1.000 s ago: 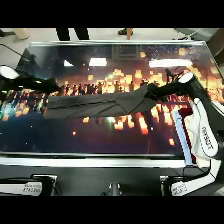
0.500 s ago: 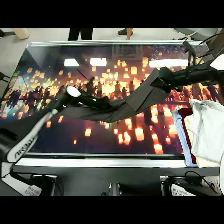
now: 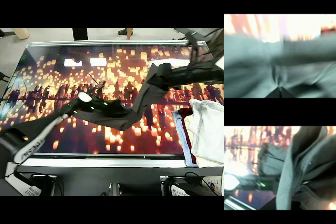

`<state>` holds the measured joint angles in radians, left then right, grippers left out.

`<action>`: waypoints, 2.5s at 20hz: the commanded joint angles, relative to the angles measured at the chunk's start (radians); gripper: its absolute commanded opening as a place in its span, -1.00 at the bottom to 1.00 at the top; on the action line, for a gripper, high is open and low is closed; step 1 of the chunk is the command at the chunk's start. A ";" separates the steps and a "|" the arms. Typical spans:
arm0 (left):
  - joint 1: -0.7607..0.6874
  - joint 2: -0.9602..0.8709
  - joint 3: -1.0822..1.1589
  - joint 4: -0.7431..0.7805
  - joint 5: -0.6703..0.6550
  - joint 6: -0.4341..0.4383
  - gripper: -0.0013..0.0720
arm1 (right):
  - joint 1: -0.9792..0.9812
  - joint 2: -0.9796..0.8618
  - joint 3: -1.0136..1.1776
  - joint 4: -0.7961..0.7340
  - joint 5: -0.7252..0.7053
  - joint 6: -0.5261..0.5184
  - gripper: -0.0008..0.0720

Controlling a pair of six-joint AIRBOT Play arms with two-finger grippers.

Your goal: Fold the shirts.

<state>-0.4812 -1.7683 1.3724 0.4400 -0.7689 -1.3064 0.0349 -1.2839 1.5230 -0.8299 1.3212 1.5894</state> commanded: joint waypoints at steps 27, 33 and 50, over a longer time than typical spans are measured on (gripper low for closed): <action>0.642 0.687 -0.061 0.454 -0.242 -0.040 -0.90 | 0.146 -0.473 -0.309 0.100 -0.232 0.010 0.88; 0.642 0.686 -0.061 0.454 -0.244 -0.040 -0.89 | 0.109 -0.454 -0.239 0.367 -0.194 -0.182 -0.89; 0.642 0.686 -0.061 0.455 -0.210 -0.039 -0.89 | -0.919 -0.137 0.200 0.059 0.192 0.067 -0.89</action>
<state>0.1608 -1.0824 1.3109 0.8944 -0.9806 -1.3464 -0.7559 -1.4368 1.7081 -0.7639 1.4715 1.6348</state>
